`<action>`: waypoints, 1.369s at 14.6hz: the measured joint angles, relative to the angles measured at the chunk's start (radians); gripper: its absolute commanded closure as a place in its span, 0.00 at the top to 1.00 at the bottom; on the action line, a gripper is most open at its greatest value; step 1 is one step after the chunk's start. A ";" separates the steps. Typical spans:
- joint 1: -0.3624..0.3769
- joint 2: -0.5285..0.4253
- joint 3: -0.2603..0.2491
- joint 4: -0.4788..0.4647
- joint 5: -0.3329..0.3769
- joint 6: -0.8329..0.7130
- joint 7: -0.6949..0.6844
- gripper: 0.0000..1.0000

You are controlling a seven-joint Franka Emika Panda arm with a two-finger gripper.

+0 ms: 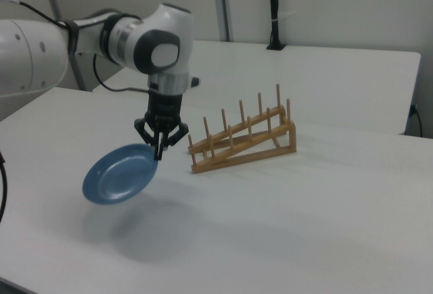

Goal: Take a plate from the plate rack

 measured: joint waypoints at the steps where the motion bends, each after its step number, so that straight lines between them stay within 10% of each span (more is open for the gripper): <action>1: 0.005 0.016 0.000 -0.009 0.000 0.000 -0.022 0.00; 8: 0.017 0.159 0.000 -0.017 0.000 0.001 -0.098 0.00; 11: 0.017 0.193 0.000 -0.015 0.000 0.007 -0.101 0.47; 13: 0.016 0.192 -0.001 -0.002 0.000 0.007 -0.100 1.00; 20: 0.017 0.047 -0.003 0.074 0.000 0.005 0.099 1.00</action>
